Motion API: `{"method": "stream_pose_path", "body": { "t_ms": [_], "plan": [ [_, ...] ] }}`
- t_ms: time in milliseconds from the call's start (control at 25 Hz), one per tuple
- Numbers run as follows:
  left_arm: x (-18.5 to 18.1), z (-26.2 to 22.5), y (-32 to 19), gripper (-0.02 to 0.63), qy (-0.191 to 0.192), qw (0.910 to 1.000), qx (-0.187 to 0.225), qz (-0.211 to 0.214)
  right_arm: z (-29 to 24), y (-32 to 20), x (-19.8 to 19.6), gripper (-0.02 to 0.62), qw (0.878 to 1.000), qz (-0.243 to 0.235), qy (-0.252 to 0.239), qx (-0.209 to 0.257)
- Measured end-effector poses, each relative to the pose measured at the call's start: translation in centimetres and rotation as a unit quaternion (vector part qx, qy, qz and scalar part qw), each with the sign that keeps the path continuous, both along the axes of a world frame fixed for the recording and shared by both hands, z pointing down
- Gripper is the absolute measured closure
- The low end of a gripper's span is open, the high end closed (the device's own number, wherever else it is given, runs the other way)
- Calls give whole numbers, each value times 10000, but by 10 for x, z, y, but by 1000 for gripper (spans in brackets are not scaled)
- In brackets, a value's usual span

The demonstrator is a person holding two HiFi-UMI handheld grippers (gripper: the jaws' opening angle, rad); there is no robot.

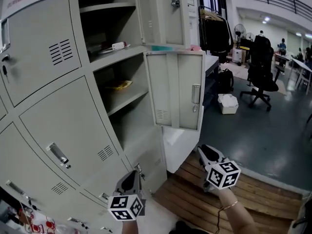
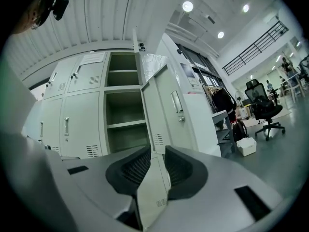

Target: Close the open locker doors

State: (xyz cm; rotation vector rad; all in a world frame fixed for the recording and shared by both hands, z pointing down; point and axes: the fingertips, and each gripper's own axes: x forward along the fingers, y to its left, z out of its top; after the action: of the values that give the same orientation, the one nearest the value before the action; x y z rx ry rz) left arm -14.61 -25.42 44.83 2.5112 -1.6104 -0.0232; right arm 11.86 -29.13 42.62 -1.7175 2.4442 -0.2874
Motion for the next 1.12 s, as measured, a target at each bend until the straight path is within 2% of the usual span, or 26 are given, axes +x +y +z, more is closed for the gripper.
{"method": "stream_pose_path", "body": {
  "t_ms": [320, 520, 880, 1120],
  "plan": [
    [5, -8, -43, 586, -12, 10000, 31, 36, -10, -59, 29, 514, 9995, 307, 70, 80],
    [15, -13, -70, 586, -32, 10000, 61, 44, -24, -98, 52, 491, 9991, 378, 108, 144],
    [34, -14, -103, 586, -90, 9999, 76, 88, -24, -150, 71, 451, 9996, 154, 225, 106],
    [36, -12, -112, 586, -135, 9999, 49, 31, -19, -171, 73, 446, 9997, -31, 181, 138]
  ]
}}
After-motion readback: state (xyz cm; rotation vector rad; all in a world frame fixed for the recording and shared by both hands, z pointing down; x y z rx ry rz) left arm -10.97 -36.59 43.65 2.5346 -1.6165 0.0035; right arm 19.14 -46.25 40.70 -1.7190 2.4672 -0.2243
